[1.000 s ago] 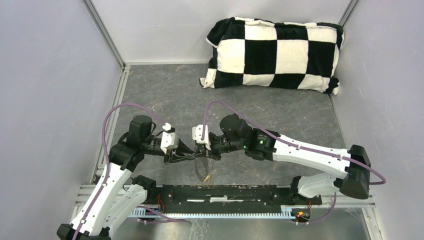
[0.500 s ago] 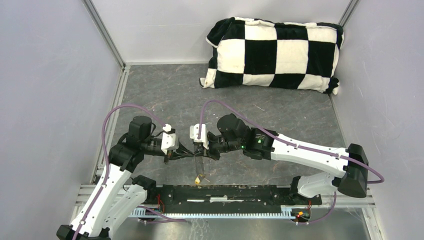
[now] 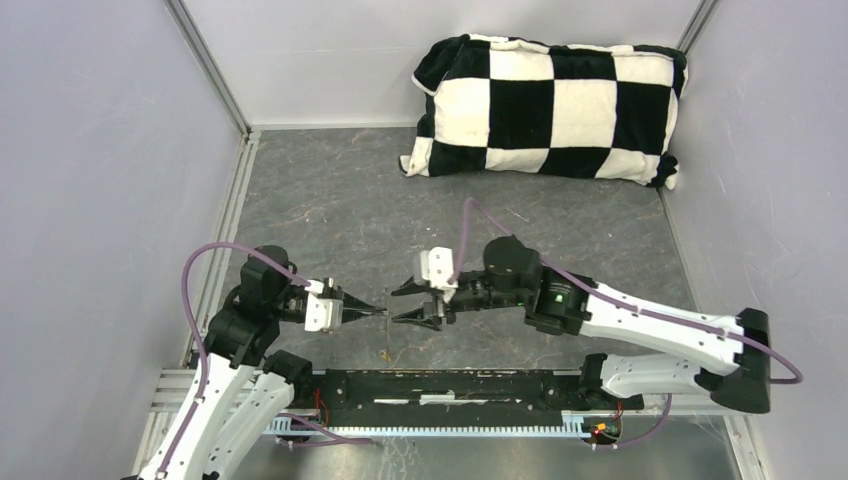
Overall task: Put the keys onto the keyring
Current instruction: Adjust the keyring.
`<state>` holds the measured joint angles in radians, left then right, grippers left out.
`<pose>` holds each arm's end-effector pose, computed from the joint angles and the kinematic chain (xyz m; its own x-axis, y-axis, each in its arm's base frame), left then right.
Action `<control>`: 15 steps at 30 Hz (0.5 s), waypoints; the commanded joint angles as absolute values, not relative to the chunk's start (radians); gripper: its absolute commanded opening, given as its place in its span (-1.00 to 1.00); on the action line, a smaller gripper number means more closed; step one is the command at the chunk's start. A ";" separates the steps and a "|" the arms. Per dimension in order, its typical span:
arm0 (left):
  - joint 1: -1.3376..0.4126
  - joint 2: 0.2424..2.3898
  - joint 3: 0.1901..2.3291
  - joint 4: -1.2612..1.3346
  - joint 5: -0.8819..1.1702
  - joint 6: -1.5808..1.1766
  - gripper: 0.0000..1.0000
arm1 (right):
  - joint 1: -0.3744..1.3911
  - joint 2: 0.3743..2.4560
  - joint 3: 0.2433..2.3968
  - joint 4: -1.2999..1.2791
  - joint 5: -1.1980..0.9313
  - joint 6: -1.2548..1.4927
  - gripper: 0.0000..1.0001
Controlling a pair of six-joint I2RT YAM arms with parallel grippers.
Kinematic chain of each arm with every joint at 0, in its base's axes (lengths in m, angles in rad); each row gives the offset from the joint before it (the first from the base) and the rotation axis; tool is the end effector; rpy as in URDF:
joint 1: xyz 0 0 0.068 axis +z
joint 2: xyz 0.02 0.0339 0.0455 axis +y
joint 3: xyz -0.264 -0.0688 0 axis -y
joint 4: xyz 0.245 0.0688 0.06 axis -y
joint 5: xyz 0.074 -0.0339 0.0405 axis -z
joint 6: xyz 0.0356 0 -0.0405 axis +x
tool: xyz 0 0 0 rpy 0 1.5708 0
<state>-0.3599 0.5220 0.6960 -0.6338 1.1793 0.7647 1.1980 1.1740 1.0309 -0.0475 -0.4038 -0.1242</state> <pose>0.0825 -0.0662 0.3078 0.3301 0.1581 -0.9306 0.9439 -0.0610 0.3244 0.0867 0.2601 0.3612 0.0550 -0.1721 -0.9835 -0.9978 -0.0460 -0.0478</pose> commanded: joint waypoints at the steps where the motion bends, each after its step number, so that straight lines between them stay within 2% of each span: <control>1: -0.359 0.521 0.731 -0.571 1.320 0.881 -0.96 | 1.203 1.059 0.951 0.104 -0.377 -0.138 0.02; 7: -0.359 0.575 0.805 -0.573 1.420 0.829 -0.96 | 1.202 0.947 0.796 0.279 -0.366 -0.110 0.02; 15: -0.359 0.603 0.858 -0.574 1.477 0.846 -0.96 | 1.204 0.962 0.759 0.380 -0.436 -0.084 0.14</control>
